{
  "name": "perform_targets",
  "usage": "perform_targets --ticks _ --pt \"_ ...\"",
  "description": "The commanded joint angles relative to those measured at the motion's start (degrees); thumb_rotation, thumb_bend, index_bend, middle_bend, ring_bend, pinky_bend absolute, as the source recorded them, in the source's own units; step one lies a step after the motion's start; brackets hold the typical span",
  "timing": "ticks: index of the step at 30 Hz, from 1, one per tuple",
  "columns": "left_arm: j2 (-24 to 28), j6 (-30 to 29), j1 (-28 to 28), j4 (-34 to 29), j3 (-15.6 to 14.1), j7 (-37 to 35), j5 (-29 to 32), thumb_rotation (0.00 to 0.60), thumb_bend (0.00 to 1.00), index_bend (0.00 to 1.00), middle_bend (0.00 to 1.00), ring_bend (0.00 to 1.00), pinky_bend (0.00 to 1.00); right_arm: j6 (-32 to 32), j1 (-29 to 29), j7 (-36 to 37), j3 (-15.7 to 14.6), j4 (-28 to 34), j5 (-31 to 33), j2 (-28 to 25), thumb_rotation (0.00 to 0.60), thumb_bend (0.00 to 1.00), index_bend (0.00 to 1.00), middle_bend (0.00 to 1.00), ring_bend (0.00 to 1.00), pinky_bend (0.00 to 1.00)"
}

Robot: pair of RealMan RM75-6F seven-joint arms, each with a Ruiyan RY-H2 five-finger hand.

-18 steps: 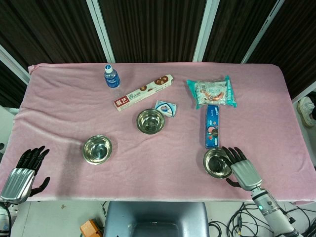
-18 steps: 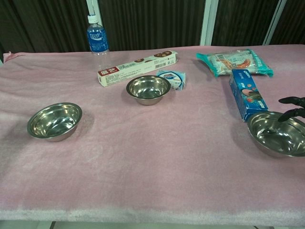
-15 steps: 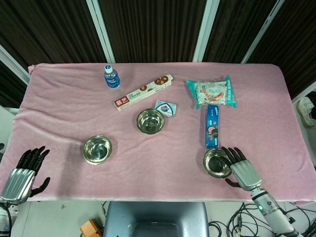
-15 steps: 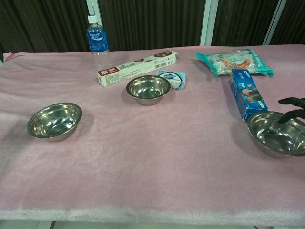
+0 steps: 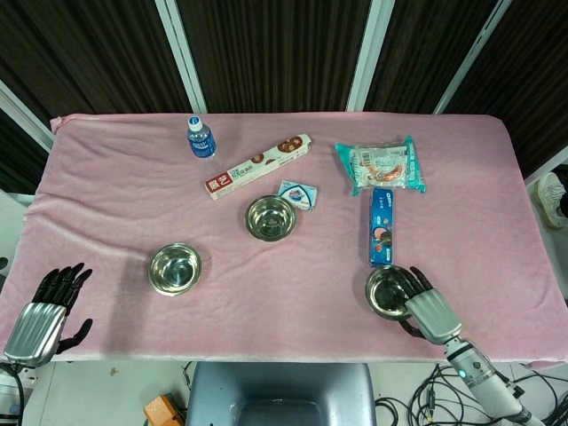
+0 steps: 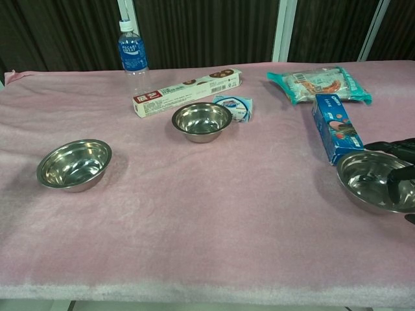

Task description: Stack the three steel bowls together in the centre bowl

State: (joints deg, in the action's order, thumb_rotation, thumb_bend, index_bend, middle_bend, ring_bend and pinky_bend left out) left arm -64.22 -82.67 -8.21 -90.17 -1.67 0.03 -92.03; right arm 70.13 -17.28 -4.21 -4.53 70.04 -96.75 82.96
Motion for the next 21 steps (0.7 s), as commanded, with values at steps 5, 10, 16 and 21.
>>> perform_targets --ticks 5,10,16,21 --pt "0.17 -0.65 0.34 -0.20 -0.14 0.14 -0.34 0.600 0.36 0.00 0.00 0.00 0.04 0.89 -0.65 2.39 -0.32 -3.17 -1.21 2.31 0.600 0.63 0.79 0.15 0.00 0.00" --pt "0.49 -1.12 0.65 -0.24 0.09 -0.46 0.09 0.600 0.36 0.00 0.00 0.00 0.04 5.43 -0.70 1.32 0.93 -5.20 -2.77 3.83 0.600 0.68 0.85 0.17 0.00 0.00" --pt "0.67 -1.02 0.62 -0.32 0.13 -0.84 0.10 0.600 0.36 0.00 0.00 0.00 0.04 6.19 -3.68 -3.98 4.09 -1.21 -3.50 3.19 0.600 0.68 0.86 0.17 0.00 0.00" --pt "0.84 -0.92 0.60 -0.28 0.24 -1.30 0.30 0.600 0.36 0.00 0.00 0.00 0.04 2.43 -8.93 -11.80 10.14 6.13 -1.20 2.12 0.600 0.68 0.86 0.17 0.00 0.00"
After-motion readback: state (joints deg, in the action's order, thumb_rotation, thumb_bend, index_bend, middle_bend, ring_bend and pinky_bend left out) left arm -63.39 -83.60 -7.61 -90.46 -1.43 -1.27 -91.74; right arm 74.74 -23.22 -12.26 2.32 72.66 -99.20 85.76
